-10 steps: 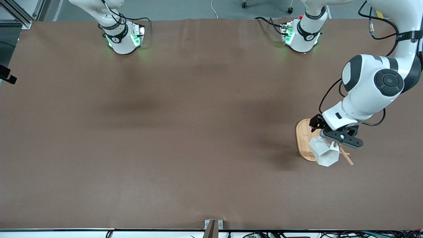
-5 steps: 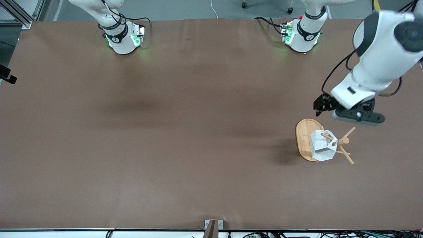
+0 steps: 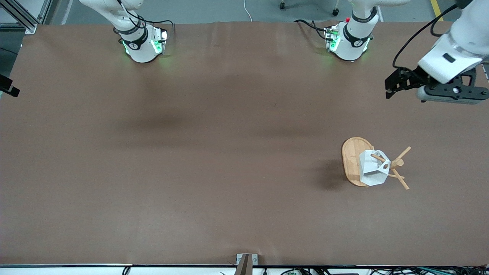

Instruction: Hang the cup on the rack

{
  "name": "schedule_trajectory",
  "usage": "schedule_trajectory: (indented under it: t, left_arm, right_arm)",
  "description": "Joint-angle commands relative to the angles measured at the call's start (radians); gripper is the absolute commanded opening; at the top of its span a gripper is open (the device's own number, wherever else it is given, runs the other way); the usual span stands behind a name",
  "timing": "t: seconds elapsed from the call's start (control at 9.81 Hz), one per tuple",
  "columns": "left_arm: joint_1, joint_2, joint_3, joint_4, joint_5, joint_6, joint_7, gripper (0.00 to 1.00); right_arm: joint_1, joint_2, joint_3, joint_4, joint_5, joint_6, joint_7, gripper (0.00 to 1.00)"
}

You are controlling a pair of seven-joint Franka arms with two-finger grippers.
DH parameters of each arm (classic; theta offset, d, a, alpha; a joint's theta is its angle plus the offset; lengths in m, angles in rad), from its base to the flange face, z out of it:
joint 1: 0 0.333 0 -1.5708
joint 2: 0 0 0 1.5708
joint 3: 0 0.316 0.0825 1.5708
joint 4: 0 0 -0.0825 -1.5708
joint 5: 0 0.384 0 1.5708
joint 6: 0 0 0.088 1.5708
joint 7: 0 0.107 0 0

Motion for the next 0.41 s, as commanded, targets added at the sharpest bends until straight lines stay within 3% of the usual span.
schedule_trajectory:
  t: [0.0,0.31]
  left_arm:
    - [-0.002,0.03,0.004,0.029,-0.01,-0.035,-0.001,1.0]
    - [0.005,0.033,0.006,0.048,0.008,-0.035,0.014,1.0]
  right_arm:
    - [0.001,-0.02,0.0,-0.017,-0.017,-0.005,-0.011,1.0]
    - [0.002,-0.02,0.0,-0.017,-0.019,-0.005,-0.011,1.0]
